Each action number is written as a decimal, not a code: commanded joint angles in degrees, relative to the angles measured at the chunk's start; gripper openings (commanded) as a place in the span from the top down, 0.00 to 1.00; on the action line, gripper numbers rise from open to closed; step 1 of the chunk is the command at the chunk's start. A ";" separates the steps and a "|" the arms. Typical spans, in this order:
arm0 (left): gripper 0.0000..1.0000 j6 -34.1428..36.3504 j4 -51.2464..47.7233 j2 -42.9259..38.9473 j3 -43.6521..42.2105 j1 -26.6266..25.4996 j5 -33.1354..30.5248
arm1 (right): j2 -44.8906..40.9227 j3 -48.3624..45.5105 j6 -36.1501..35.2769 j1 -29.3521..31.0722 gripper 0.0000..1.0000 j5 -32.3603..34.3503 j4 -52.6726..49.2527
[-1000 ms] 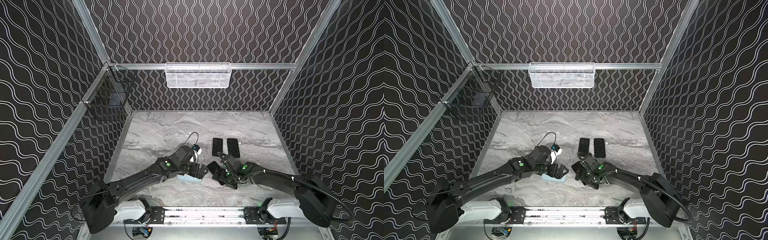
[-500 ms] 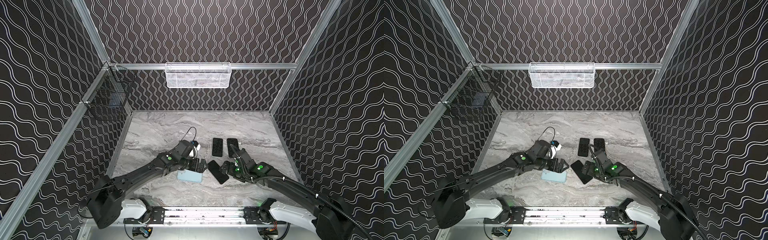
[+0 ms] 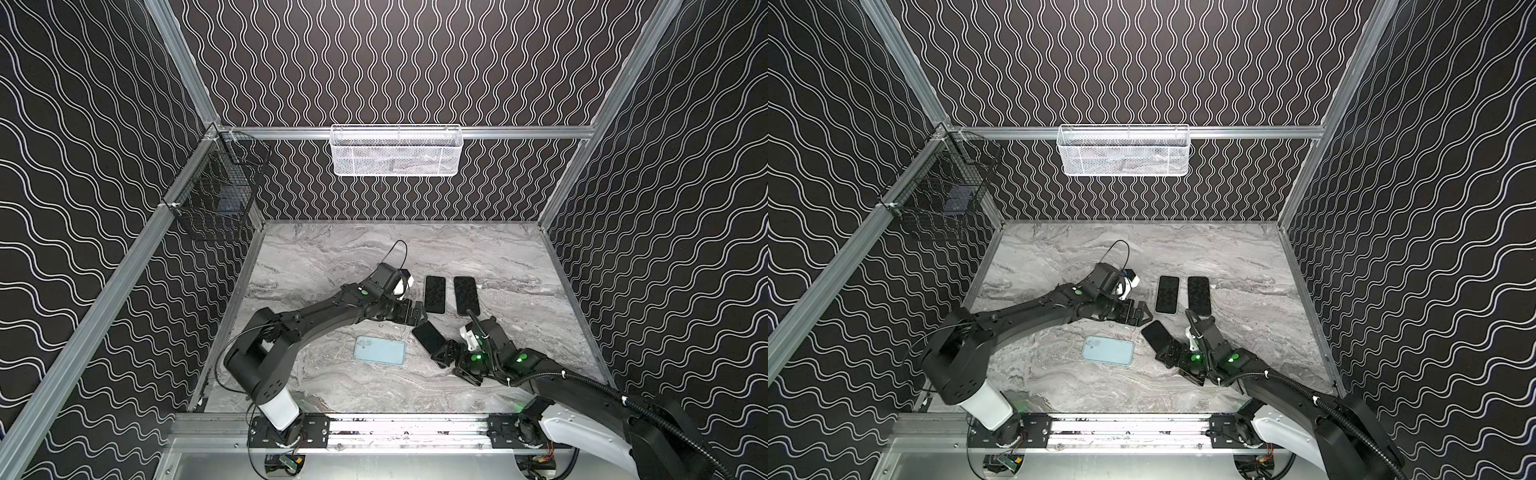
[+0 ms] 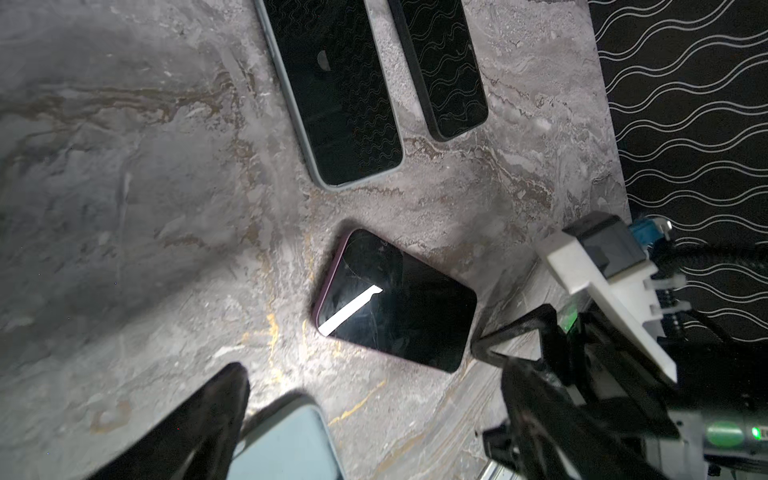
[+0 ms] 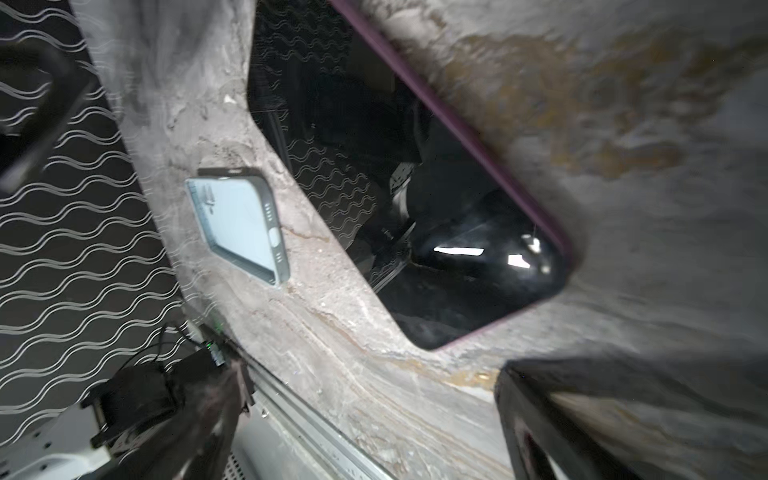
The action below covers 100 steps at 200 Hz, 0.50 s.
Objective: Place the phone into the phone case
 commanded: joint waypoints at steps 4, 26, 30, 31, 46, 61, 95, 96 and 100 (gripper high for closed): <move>0.02 -2.15 5.80 2.83 0.85 0.07 2.85 | 0.19 -0.96 0.73 -1.15 0.02 -0.93 2.72; 0.02 -2.95 6.70 5.05 0.81 0.03 3.88 | -0.79 -1.74 0.42 -2.97 0.03 -0.93 3.25; 0.02 -3.16 6.99 5.49 0.68 0.01 4.19 | -1.00 -1.98 0.45 -3.43 0.03 -1.02 3.67; 0.02 -3.21 7.08 5.55 0.66 0.04 4.27 | -1.07 -2.04 0.45 -3.56 0.03 -1.07 3.73; 0.02 -4.34 8.71 6.89 0.10 0.03 5.68 | -1.68 -2.95 0.60 -5.07 0.03 -1.60 4.90; 0.02 -5.09 10.02 7.89 -0.25 -0.24 6.43 | -1.59 -3.51 0.71 -6.41 0.03 -2.56 6.24; 0.02 -5.79 11.34 9.73 -0.46 -1.29 7.06 | 0.30 -3.68 0.76 -7.81 0.03 -4.52 8.66; 0.02 -5.85 11.45 9.82 -0.44 -1.31 7.12 | 0.38 -3.69 0.78 -7.81 0.03 -4.58 8.78; 0.02 -6.06 11.88 10.09 -0.56 -1.25 7.47 | 0.58 -3.74 0.86 -7.96 0.03 -4.71 9.15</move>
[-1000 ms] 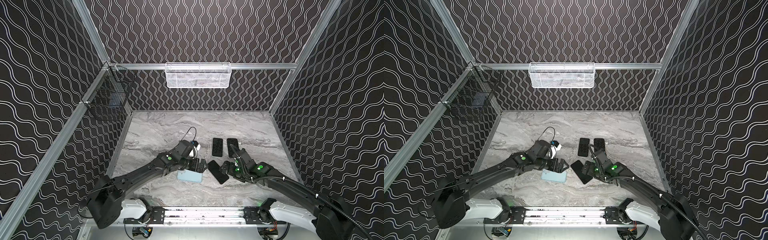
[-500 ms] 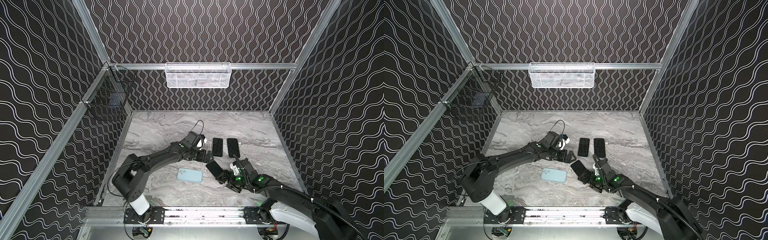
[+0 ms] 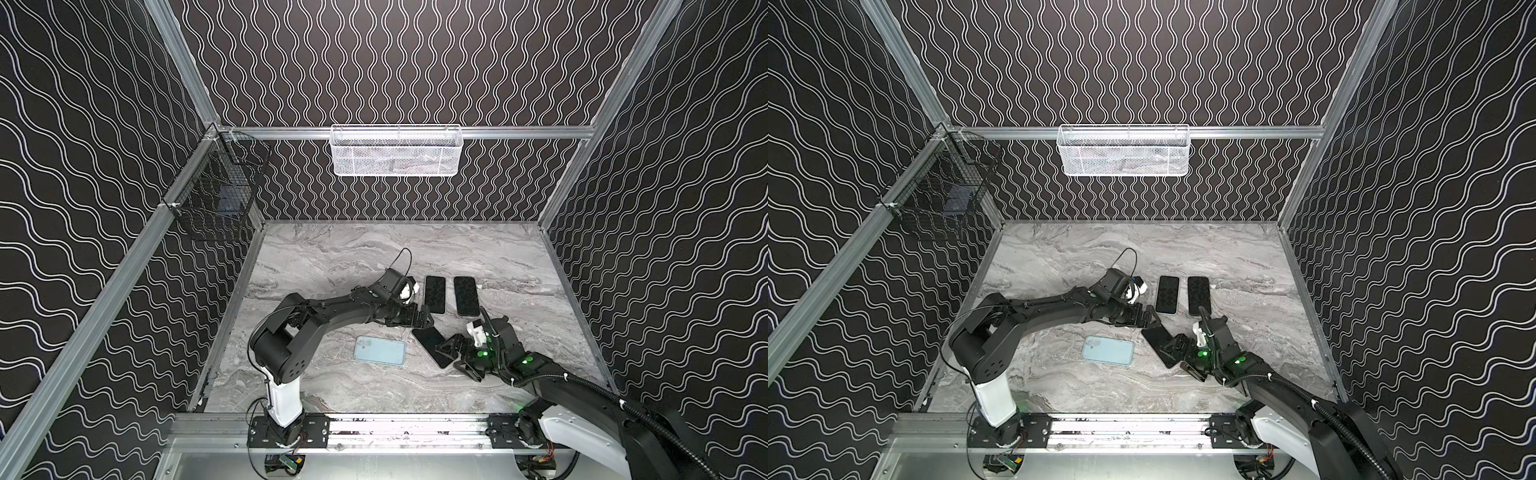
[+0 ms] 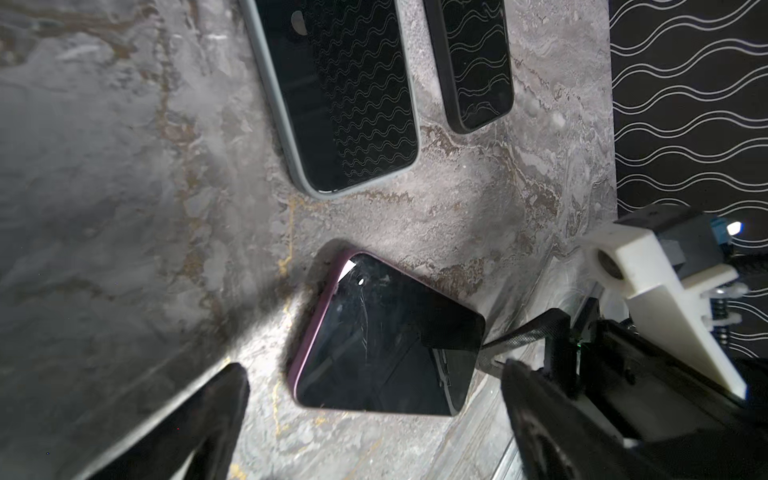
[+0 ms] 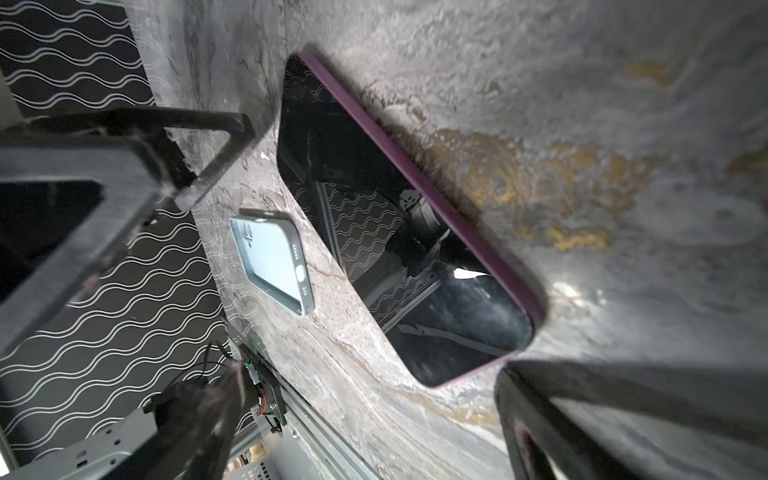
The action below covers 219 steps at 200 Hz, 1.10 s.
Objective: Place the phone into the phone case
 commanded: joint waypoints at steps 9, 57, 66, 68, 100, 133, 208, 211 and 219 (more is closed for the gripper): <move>0.02 -2.45 5.46 1.77 -0.67 -0.52 2.51 | 1.61 -0.51 0.61 -0.96 0.03 -0.87 2.65; 0.02 -3.41 7.70 3.12 -1.52 -0.89 3.40 | 2.18 -0.52 1.70 -2.36 0.03 -1.51 5.00; 0.02 -3.41 7.79 2.87 -1.78 -0.97 3.44 | 2.10 -0.61 1.98 -2.67 0.03 -1.32 5.22; 0.02 -3.41 7.82 2.75 -1.84 -1.04 3.47 | 2.08 -0.66 2.06 -2.80 0.03 -1.25 5.33; 0.02 -3.50 7.88 1.08 -3.51 -1.57 3.51 | 2.23 -1.23 3.23 -3.78 0.03 -1.49 7.84; 0.02 -3.88 8.03 -1.19 -5.90 -3.03 3.01 | 3.25 -0.14 2.78 -6.94 0.03 -1.23 7.66; 0.02 -5.13 8.36 -5.18 -9.35 -5.90 2.19 | 5.80 2.07 -0.15 -10.35 0.03 -1.39 7.45; 0.02 -5.21 8.44 -5.18 -9.38 -5.90 2.24 | 5.84 2.09 -0.23 -10.47 0.03 -1.40 7.49; 0.02 -5.25 8.38 -5.23 -9.39 -6.00 2.19 | 6.10 2.20 -0.57 -10.79 0.03 -1.37 7.42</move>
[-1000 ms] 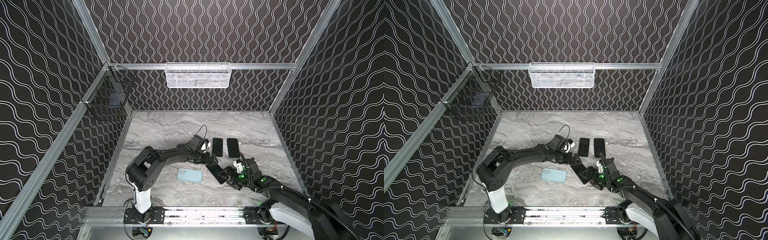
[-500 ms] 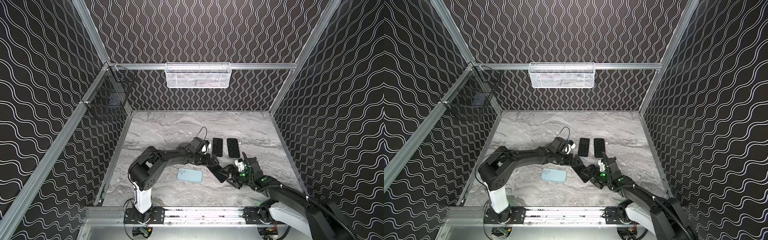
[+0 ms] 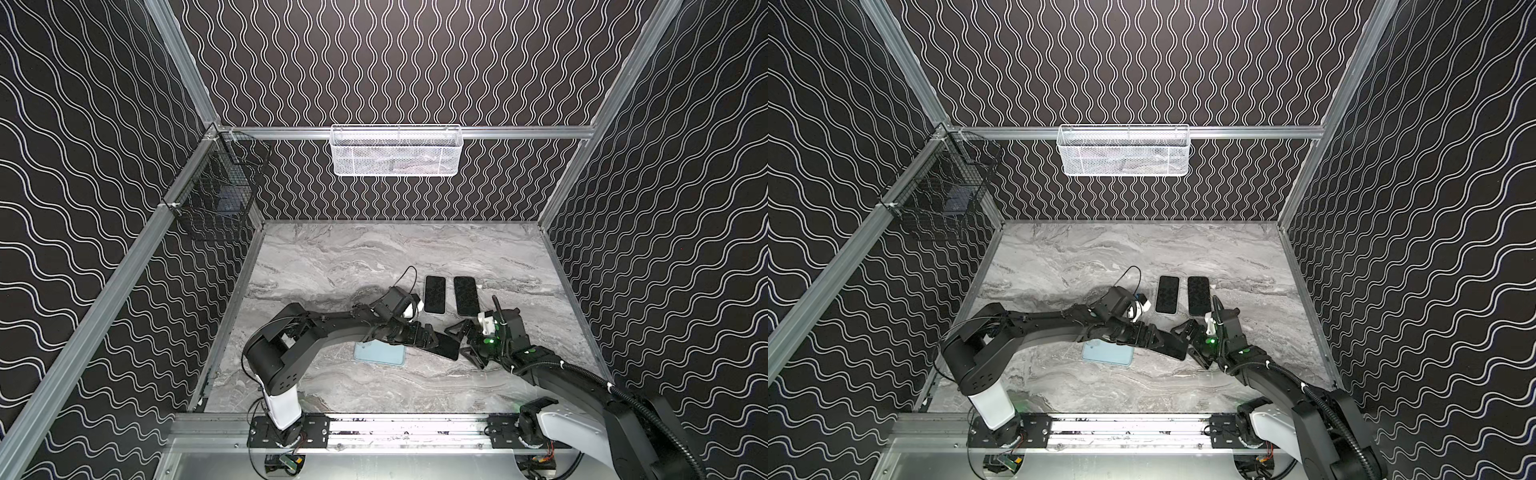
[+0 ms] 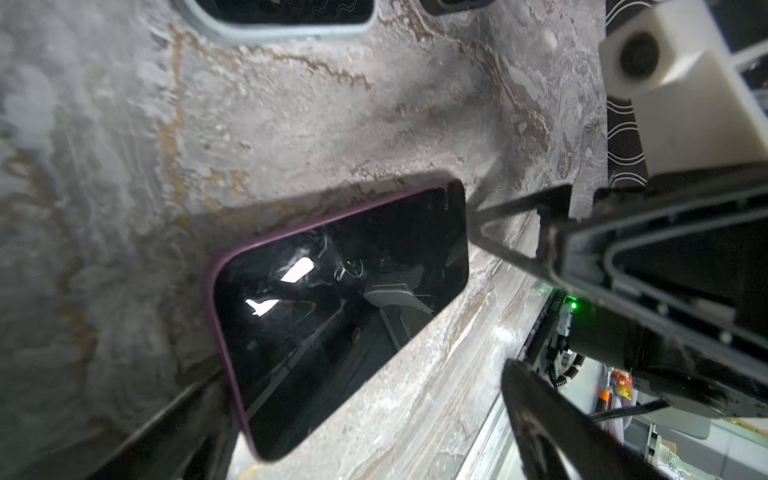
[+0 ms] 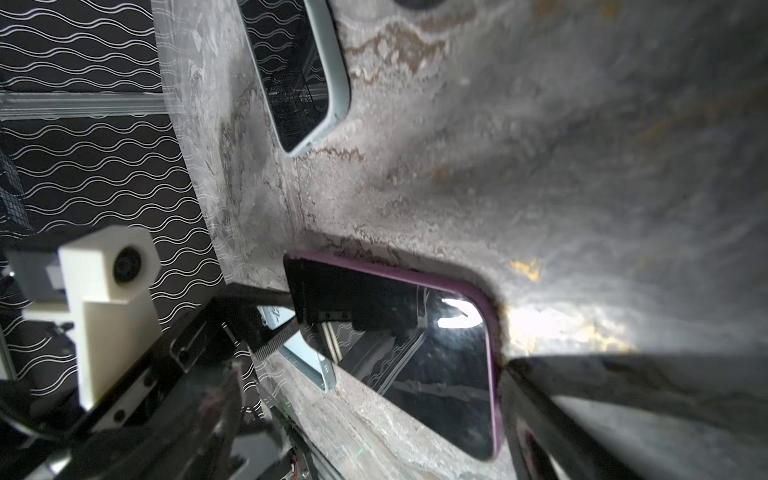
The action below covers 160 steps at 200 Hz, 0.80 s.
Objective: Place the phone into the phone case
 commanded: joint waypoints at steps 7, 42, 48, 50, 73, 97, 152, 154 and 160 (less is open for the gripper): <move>0.02 -0.85 2.53 -0.39 -0.06 -0.29 1.56 | 0.66 0.92 -1.70 -0.94 0.03 -0.20 1.10; 0.02 -0.64 2.59 -0.18 0.62 -0.33 1.39 | -0.03 1.46 -3.48 -2.03 0.03 0.04 -0.78; 0.02 -0.88 2.91 -0.24 0.69 -0.33 1.46 | 0.06 1.38 -3.66 -2.15 0.03 -0.09 -0.77; 0.02 -0.89 3.02 -0.24 0.66 -0.30 1.47 | 0.11 1.38 -3.69 -2.22 0.03 -0.12 -0.75; 0.05 -0.89 2.97 -0.09 1.39 -0.29 1.53 | 1.63 1.38 -4.30 -2.36 0.03 -1.24 -0.72; 0.09 -0.84 2.92 0.10 2.03 -0.29 1.55 | 3.51 0.68 -3.89 -2.42 0.03 -2.32 1.18; 0.32 -1.08 3.33 -0.22 2.83 -0.30 1.74 | 4.79 0.92 -4.57 -2.39 0.03 -1.98 0.97; 0.33 -1.03 3.28 -0.32 2.84 -0.29 1.73 | 4.79 0.89 -4.62 -2.41 0.03 -1.89 0.93; 0.37 -1.03 3.14 -0.38 2.80 -0.33 1.67 | 4.79 1.02 -4.75 -2.39 0.03 -1.82 0.84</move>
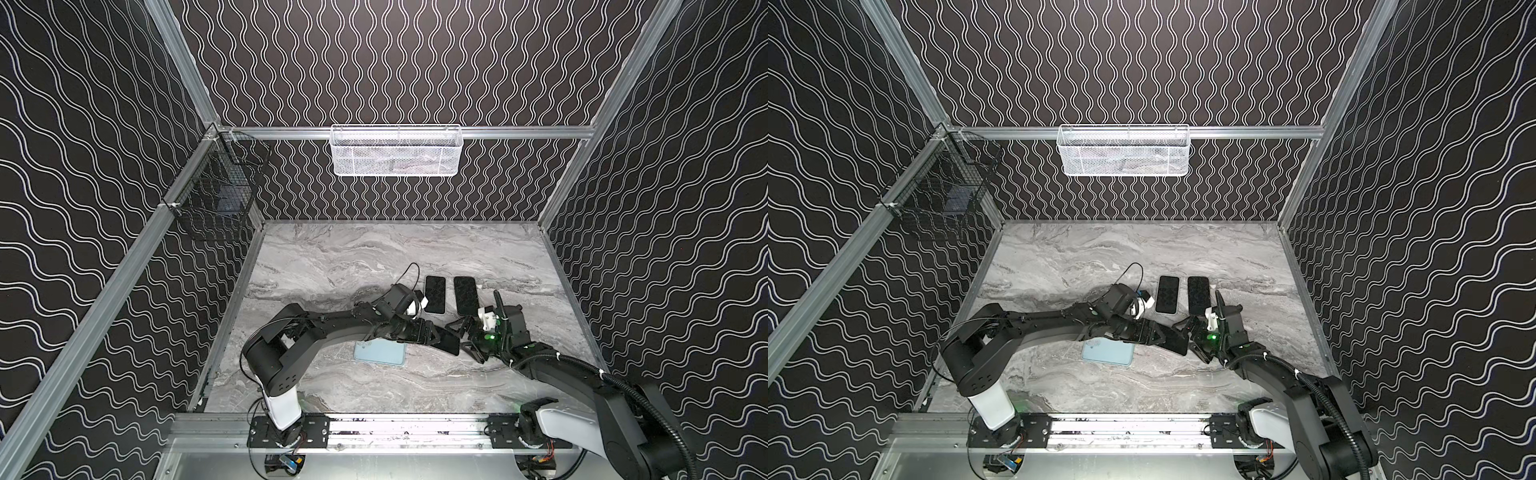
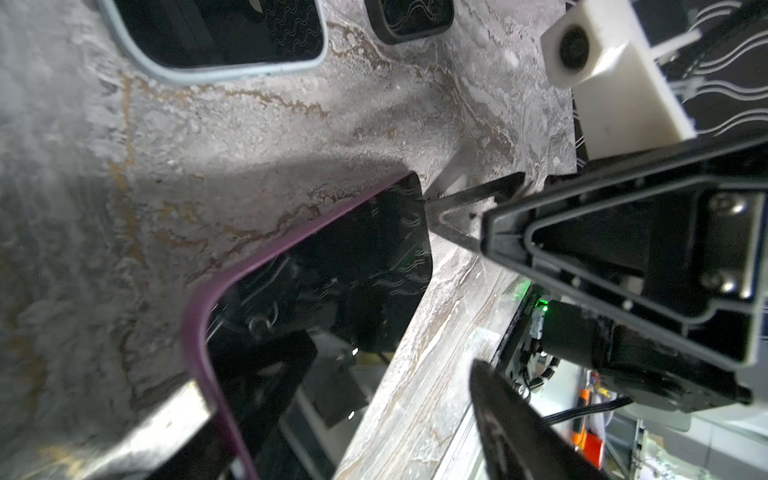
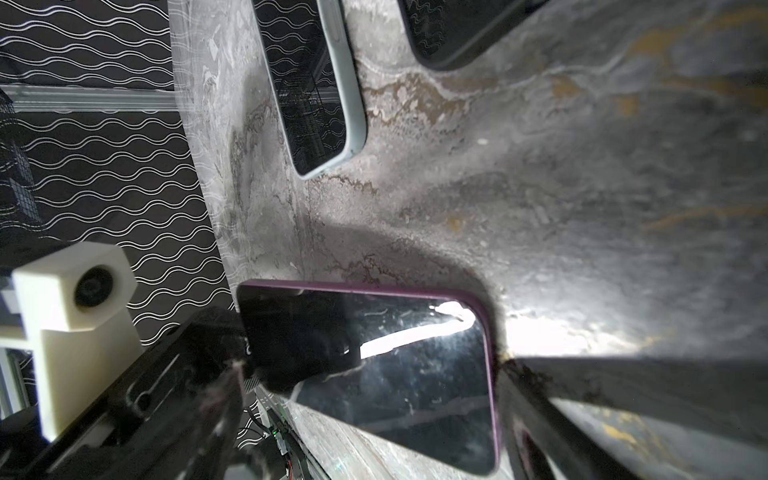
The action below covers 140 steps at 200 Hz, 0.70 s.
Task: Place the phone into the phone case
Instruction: 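Lift the purple-edged phone off the table with both grippers, tilting it upright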
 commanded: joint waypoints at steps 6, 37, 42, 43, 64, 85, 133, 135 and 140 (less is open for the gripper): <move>0.41 0.41 2.29 -0.46 0.61 0.04 0.76 | 0.35 0.19 -0.85 0.02 0.03 1.06 -2.90; 0.55 0.47 1.85 -0.79 0.48 0.04 0.73 | 0.52 0.10 -0.72 0.01 0.03 0.99 -2.49; 0.56 0.51 1.84 -0.87 0.52 0.03 0.68 | 0.53 0.10 -0.59 0.02 0.03 1.00 -2.49; 0.57 0.49 1.84 -0.88 0.52 0.04 0.67 | 0.53 0.10 -0.59 0.05 0.03 1.00 -2.49; 0.67 0.51 1.69 -1.05 0.44 0.04 0.50 | 0.53 0.15 -0.58 -0.01 0.03 0.99 -2.39; 0.78 0.79 1.39 -1.23 0.52 -0.01 0.14 | 0.50 0.36 -0.68 -0.04 0.03 1.03 -2.57; 0.95 0.68 1.01 -1.79 0.10 0.04 -0.64 | -0.91 0.76 -1.86 -0.51 0.03 0.57 -2.56; 0.96 0.65 0.97 -1.83 0.09 0.04 -0.72 | -1.13 0.84 -2.07 -0.58 0.03 0.51 -2.64; 0.98 0.80 0.74 -2.17 0.09 0.02 -0.89 | -1.90 1.04 -2.60 -0.74 0.03 0.32 -2.94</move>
